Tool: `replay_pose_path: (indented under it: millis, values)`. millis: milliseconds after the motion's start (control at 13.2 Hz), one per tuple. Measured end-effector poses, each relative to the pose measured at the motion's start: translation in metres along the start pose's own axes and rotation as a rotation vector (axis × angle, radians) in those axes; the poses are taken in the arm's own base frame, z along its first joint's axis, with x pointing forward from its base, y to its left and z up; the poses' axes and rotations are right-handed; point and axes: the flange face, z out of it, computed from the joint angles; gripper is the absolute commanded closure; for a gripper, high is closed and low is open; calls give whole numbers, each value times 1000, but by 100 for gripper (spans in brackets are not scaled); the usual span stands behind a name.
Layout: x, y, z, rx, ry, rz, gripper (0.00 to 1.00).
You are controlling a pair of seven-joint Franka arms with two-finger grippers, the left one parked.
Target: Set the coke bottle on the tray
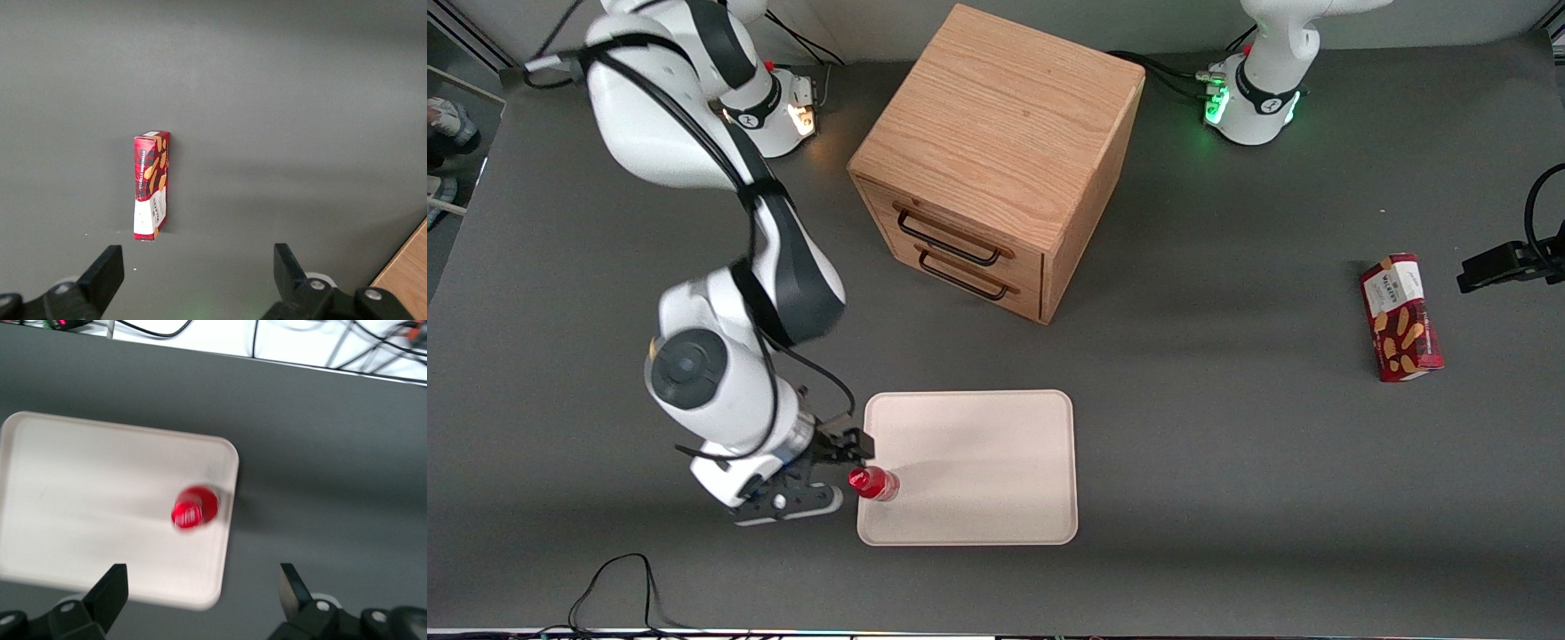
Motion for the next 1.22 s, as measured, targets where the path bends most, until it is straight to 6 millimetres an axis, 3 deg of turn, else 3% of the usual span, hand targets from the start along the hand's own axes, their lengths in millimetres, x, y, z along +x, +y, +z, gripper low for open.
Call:
replay_pose_path:
  millis: [228, 532, 760, 912, 1216]
  values:
    - [-44, 26, -85, -12, -22, 25, 0]
    - [-115, 106, -147, -36, -63, 114, 0]
    - [-158, 165, -177, -41, -60, 125, 0]
    - [-178, 193, -191, -42, -49, 100, 0]
    - [-187, 239, -199, -43, -36, 69, 0]
